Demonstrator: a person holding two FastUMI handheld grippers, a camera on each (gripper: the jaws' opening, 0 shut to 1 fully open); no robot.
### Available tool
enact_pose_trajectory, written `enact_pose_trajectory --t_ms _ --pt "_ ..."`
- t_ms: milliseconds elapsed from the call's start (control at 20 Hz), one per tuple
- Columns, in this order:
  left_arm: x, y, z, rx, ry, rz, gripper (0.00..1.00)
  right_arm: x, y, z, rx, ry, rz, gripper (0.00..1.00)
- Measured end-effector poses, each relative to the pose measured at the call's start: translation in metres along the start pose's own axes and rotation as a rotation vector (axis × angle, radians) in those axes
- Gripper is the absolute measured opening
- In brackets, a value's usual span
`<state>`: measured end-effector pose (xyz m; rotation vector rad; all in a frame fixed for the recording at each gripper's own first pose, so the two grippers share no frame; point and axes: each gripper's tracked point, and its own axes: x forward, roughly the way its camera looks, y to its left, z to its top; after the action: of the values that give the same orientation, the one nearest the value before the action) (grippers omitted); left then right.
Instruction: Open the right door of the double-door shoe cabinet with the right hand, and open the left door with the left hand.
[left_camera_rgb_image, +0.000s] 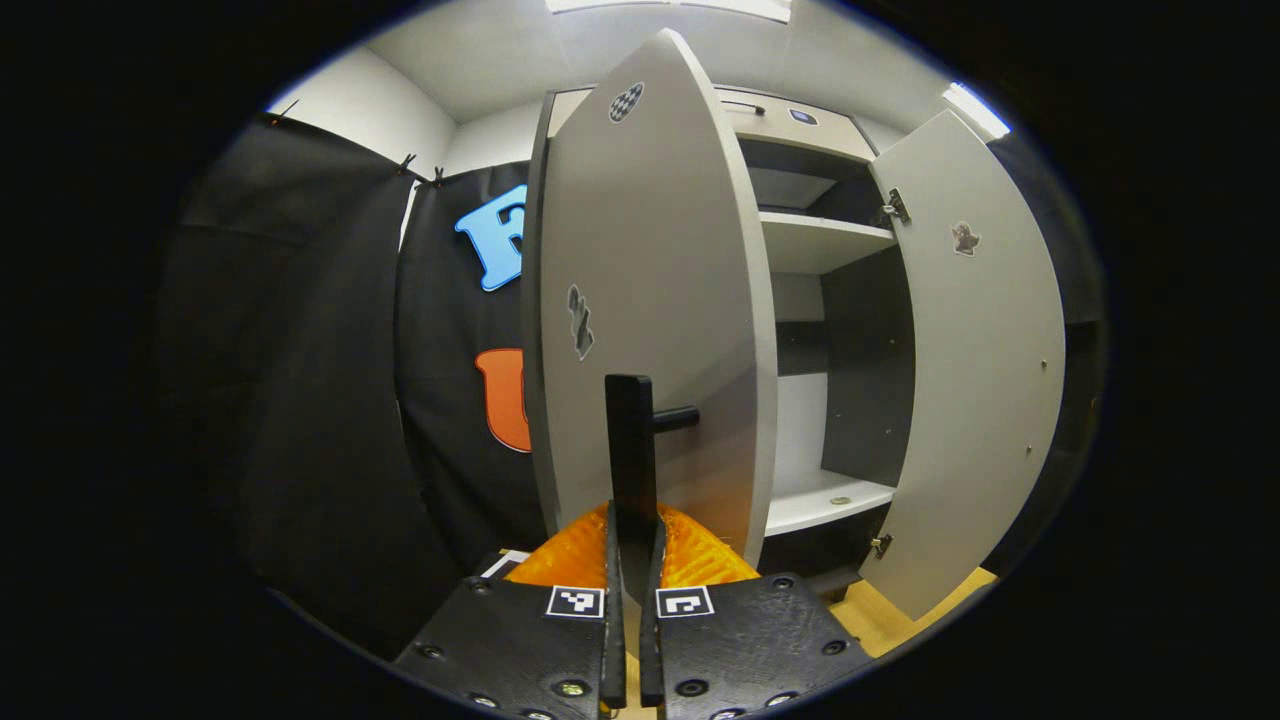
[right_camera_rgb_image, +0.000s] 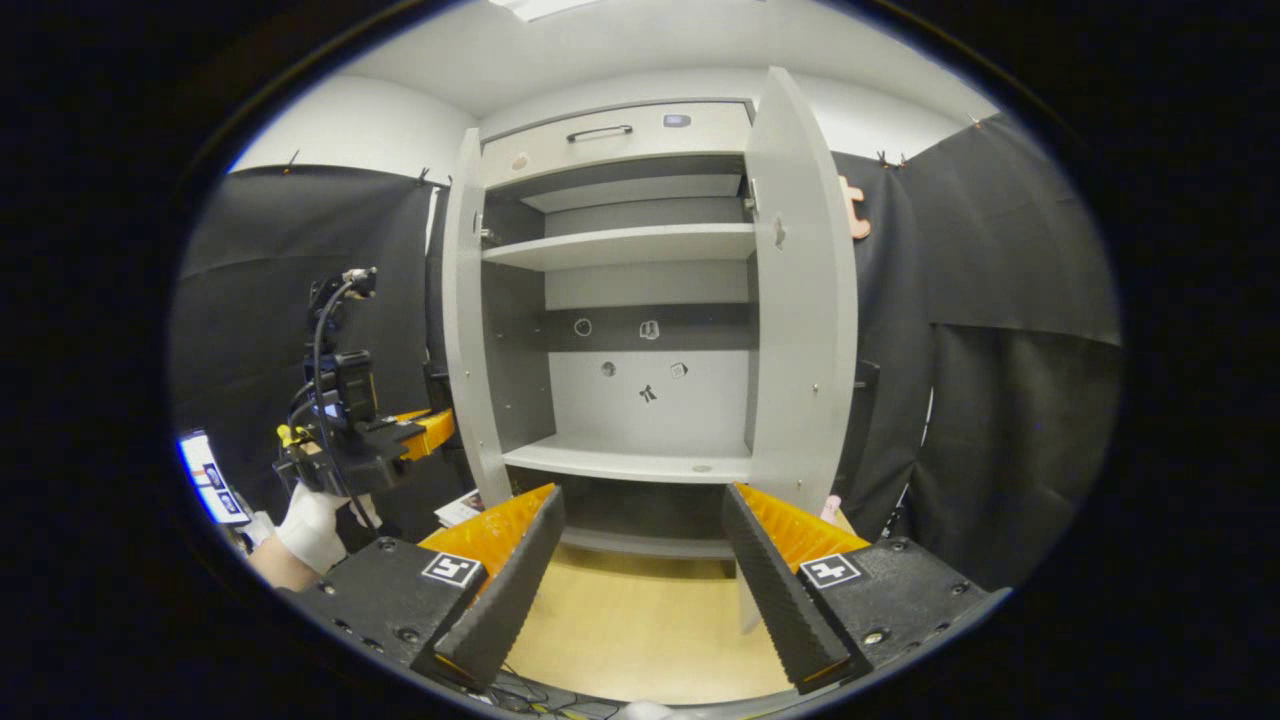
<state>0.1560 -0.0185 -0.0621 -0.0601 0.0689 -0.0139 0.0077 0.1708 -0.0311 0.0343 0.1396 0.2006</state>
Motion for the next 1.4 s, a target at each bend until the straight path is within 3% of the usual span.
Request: enact_pose_trajectory --t_ms 350,400,450,950,1200,1350,1400 --pt "-0.015 0.066 -0.006 -0.006 0.009 0.100 0.00 0.007 0.027 -0.007 -0.003 0.014 0.039 1.00" --pt "-0.016 0.074 -0.007 0.005 0.012 0.112 0.08 0.008 0.030 -0.007 -0.005 0.016 0.043 1.00" --pt "-0.014 0.077 -0.008 -0.007 0.007 0.100 0.00 0.009 0.033 -0.007 -0.006 0.018 0.047 1.00" --pt "-0.010 0.105 -0.010 -0.010 -0.014 -0.027 0.00 0.012 0.048 -0.010 -0.007 0.024 0.047 1.00" --pt "-0.009 0.104 -0.008 -0.011 -0.023 -0.048 0.00 0.013 0.055 -0.011 -0.002 0.025 0.039 1.00" --pt "-0.009 0.112 -0.008 0.013 -0.014 -0.024 0.06 0.012 0.057 -0.010 -0.006 0.024 0.034 1.00" --pt "-0.011 0.117 -0.009 0.006 -0.012 -0.017 0.03 0.012 0.057 -0.011 -0.006 0.024 0.033 1.00"
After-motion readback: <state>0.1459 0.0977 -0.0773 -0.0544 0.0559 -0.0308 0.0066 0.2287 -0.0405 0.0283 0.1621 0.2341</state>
